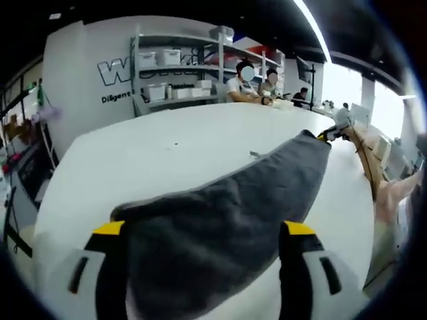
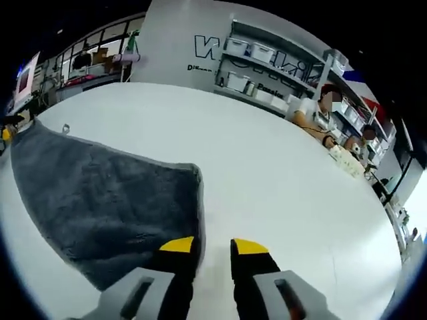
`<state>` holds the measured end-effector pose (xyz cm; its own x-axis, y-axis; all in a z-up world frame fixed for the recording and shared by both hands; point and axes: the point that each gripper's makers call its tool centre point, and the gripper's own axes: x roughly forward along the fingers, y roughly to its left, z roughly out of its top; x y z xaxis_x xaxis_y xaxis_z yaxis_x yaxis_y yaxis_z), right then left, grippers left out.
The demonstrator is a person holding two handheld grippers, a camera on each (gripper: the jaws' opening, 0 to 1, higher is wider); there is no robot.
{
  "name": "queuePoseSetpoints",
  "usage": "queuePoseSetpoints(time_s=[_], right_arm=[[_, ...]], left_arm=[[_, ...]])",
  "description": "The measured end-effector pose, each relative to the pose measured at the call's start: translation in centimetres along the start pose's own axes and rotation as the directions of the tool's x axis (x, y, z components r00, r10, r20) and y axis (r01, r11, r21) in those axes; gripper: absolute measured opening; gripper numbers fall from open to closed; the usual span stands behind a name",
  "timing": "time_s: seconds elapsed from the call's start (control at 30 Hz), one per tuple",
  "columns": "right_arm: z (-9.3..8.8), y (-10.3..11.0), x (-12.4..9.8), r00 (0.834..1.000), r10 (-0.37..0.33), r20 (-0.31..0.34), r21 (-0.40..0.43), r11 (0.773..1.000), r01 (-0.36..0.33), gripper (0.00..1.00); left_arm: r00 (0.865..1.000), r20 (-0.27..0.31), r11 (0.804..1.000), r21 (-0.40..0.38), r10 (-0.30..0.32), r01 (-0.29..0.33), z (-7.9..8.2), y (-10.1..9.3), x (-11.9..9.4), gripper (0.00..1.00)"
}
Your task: Fold the towel on the table until its edges align and the towel forms a compact rectangular stack.
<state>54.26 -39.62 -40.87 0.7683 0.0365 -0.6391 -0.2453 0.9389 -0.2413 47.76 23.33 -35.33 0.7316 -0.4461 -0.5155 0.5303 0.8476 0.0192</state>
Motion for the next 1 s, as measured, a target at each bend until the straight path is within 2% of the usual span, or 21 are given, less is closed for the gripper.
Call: queuePoseSetpoints(time_s=[0.13, 0.3, 0.47, 0.57, 0.8, 0.9, 1.0], right_arm=[[-0.1, -1.1, -0.5, 0.999, -0.045, -0.004, 0.026, 0.999, 0.045, 0.43], [-0.1, -1.5, -1.1, 0.998, -0.062, -0.008, 0.051, 0.997, 0.062, 0.52], [0.3, -1.3, -1.3, 0.999, -0.036, -0.005, 0.086, 0.996, 0.036, 0.65], [0.5, -0.7, -2.4, 1.0, -0.017, 0.013, 0.12, 0.993, 0.015, 0.76], [0.3, -0.1, -6.2, 0.999, -0.039, 0.034, 0.13, 0.991, 0.034, 0.85], [-0.9, 0.8, -7.2, 1.0, -0.016, -0.009, 0.094, 0.995, 0.017, 0.87], [-1.4, 1.4, -7.0, 1.0, 0.024, -0.008, 0.116, 0.993, -0.023, 0.86]], left_arm=[[1.0, -0.014, 1.0, -0.01, -0.005, 0.005, -0.4, 0.2, 0.2, 0.99], [1.0, -0.019, 1.0, -0.013, -0.017, 0.016, -0.5, 0.3, 0.3, 0.99], [0.999, -0.034, 1.0, -0.013, -0.022, 0.022, -0.9, 0.4, 0.5, 0.99], [0.999, -0.039, 1.0, -0.014, -0.026, 0.026, -0.9, 0.4, 0.5, 0.99], [0.998, -0.04, 0.999, -0.009, -0.039, 0.039, -0.8, 0.2, 0.7, 0.99], [0.998, -0.044, 0.999, -0.01, -0.043, 0.042, -0.9, 0.2, 0.8, 0.99], [0.998, -0.05, 0.999, -0.006, -0.043, 0.042, -1.0, 0.1, 0.8, 0.99]])
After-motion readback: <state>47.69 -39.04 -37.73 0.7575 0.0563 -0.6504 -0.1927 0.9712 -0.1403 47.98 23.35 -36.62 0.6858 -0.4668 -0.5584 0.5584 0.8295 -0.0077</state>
